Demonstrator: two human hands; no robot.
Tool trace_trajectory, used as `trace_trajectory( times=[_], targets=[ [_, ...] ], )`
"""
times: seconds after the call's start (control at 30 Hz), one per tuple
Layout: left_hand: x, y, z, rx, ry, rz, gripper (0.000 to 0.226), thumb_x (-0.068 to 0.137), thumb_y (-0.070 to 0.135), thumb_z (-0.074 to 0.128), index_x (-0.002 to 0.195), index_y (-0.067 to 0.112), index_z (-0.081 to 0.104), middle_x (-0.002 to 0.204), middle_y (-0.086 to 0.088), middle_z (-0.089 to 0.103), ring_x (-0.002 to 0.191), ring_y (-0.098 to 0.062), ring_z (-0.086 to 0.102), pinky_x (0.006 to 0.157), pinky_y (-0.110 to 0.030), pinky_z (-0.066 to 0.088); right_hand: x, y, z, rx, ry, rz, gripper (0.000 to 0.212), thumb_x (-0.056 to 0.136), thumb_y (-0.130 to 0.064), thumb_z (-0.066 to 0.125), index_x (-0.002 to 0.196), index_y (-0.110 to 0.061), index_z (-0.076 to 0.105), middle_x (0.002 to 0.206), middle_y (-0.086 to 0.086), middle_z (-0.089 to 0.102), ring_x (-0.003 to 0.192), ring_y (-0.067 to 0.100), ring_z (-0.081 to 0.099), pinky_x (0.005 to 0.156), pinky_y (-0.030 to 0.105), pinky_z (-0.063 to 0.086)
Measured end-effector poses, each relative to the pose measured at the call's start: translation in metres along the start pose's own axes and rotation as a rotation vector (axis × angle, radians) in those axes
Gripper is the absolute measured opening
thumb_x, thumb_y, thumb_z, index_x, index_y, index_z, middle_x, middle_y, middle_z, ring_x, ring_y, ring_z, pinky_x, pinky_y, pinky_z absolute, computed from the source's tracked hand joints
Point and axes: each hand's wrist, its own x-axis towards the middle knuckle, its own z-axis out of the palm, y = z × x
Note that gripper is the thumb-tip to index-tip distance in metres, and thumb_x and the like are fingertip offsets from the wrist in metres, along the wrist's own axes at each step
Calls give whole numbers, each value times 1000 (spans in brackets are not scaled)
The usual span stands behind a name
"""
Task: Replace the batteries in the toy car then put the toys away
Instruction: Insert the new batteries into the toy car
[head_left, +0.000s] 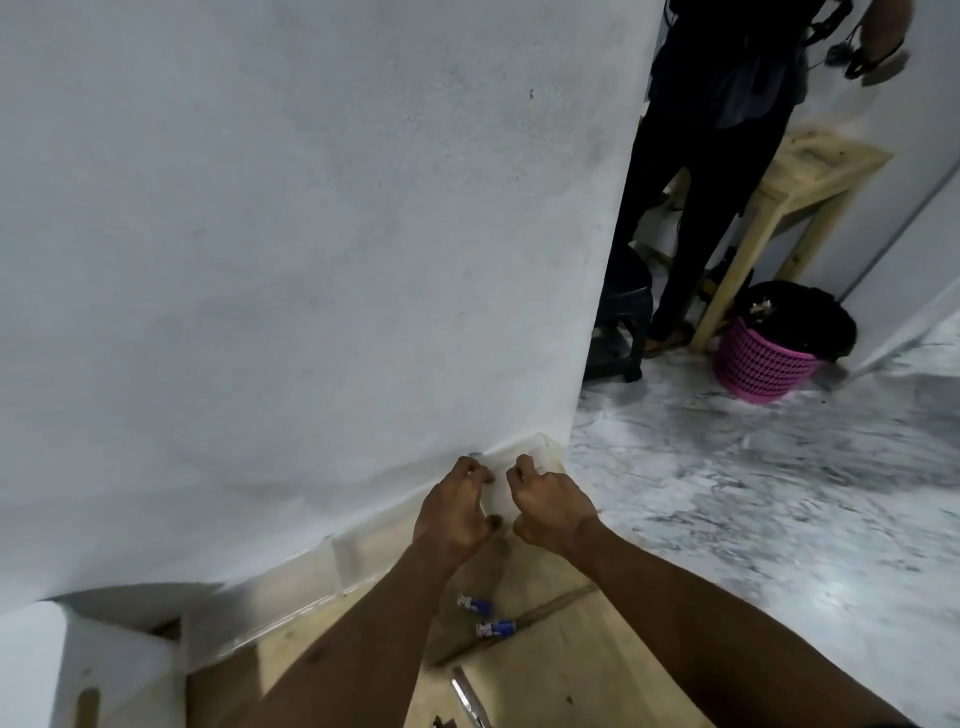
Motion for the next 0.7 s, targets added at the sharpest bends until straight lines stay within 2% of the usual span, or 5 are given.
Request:
trace_trajectory(
  times=[0.2, 0.3, 0.37, 0.53, 0.7],
  targets=[
    [1, 10, 5, 20, -9, -54, 64, 77, 32, 79, 132, 27, 46, 139, 7, 38, 113, -18, 58, 92, -28, 54, -5, 11, -9, -82, 48, -37, 50, 93, -24, 52, 137, -3, 47, 150, 24, 39, 100, 44, 64, 84, 41, 50],
    [2, 10, 8, 17, -35, -60, 74, 81, 33, 76, 143, 29, 37, 146, 6, 29, 126, -19, 51, 99, -30, 52, -10, 27, -16, -213, 106, -181, 28, 73, -29, 73, 98, -17, 72, 115, 11, 70, 58, 27, 68, 54, 28, 51],
    [2, 10, 10, -3, -36, -78, 77, 81, 32, 76, 146, 29, 34, 148, 5, 27, 128, -19, 49, 101, -30, 51, -14, 37, -15, -242, 154, -246, 18, 65, -30, 80, 80, -24, 74, 96, -1, 75, 40, 19, 59, 41, 22, 43],
    [-4, 9, 5, -131, 7, -80, 74, 80, 47, 75, 143, 30, 40, 147, 8, 29, 118, -18, 56, 97, -31, 53, -13, 50, -25, -171, 376, -308, 13, 77, -29, 74, 90, -24, 73, 92, -8, 73, 40, 20, 58, 39, 21, 40],
    [-5, 9, -4, -335, 180, -74, 45, 94, 45, 61, 131, 22, 61, 134, 1, 56, 110, -19, 62, 94, -26, 51, -10, 54, -37, 51, 536, -241, 24, 86, -43, 69, 104, -26, 70, 100, -7, 68, 46, 16, 60, 44, 22, 43]
  ],
)
